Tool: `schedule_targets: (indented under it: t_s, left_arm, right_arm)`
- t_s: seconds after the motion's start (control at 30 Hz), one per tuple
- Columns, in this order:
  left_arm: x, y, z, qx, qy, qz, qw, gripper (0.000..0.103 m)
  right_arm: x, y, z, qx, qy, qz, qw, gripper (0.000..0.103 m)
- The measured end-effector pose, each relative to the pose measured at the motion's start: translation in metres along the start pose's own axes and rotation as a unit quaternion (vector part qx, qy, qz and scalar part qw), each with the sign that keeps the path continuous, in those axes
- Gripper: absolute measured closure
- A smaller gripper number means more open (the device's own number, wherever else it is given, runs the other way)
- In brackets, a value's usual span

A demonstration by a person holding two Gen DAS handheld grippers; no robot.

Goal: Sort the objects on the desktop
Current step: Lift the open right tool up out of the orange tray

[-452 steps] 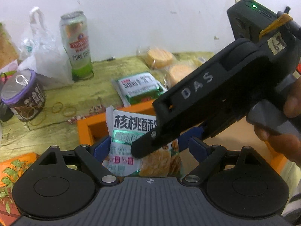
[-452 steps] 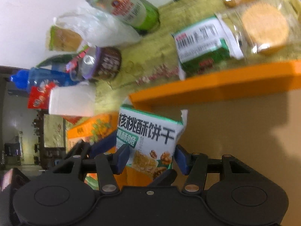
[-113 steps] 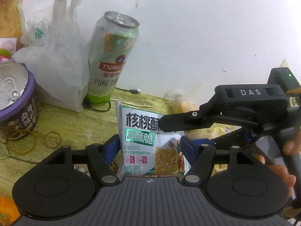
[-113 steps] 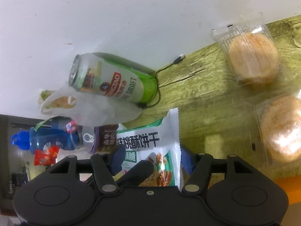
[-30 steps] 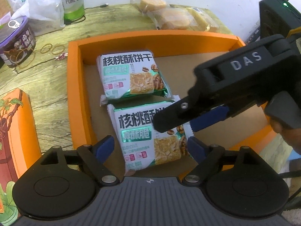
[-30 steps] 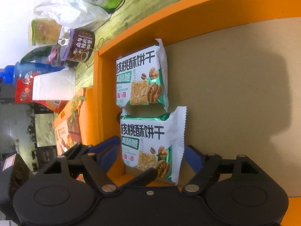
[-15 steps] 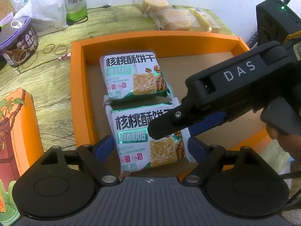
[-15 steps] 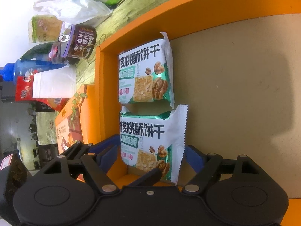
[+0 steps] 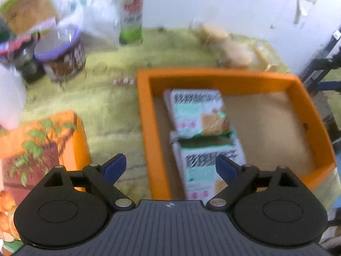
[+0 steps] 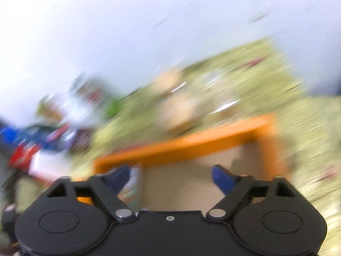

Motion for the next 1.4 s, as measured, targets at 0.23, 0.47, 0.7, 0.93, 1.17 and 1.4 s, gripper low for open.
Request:
schedule_targets:
  t_s: [0.23, 0.47, 0.7, 0.93, 1.17, 1.4]
  left_arm:
    - [0.024, -0.012, 0.017, 0.053, 0.030, -0.033, 0.9976, 0.011]
    - [0.038, -0.010, 0.009, 0.035, 0.036, -0.048, 0.9976, 0.011]
    - [0.046, -0.008, 0.002, 0.025, 0.034, -0.056, 0.9975, 0.011]
    - [0.050, -0.011, 0.003, 0.010, 0.036, -0.045, 0.9983, 0.010]
    - [0.037, -0.004, -0.023, -0.026, 0.015, -0.052, 0.9982, 0.010]
    - [-0.053, -0.021, -0.061, -0.032, -0.065, 0.017, 0.9972, 0.004]
  right_arm:
    - [0.030, -0.061, 0.044, 0.061, 0.073, 0.021, 0.995, 0.014]
    - [0.050, -0.031, 0.052, 0.072, 0.084, -0.046, 0.993, 0.010]
    - [0.058, -0.025, 0.047, 0.064, 0.097, -0.054, 0.992, 0.010]
    - [0.056, -0.021, 0.053, 0.061, 0.103, -0.070, 0.990, 0.010]
    - [0.052, -0.032, 0.050, 0.052, 0.110, -0.046, 0.992, 0.012]
    - [-0.007, -0.026, 0.014, 0.003, 0.055, -0.005, 0.998, 0.012]
Point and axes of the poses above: each gripper's, at about its wrist camera, not at the fingertips, and z roughly the way its jaws point, y to its left, x to its underside, the point moved 9 cm from there along z, roughly the way its jaws point, and after that the axes turned 15 degrees about x, right-handed, at the moved point
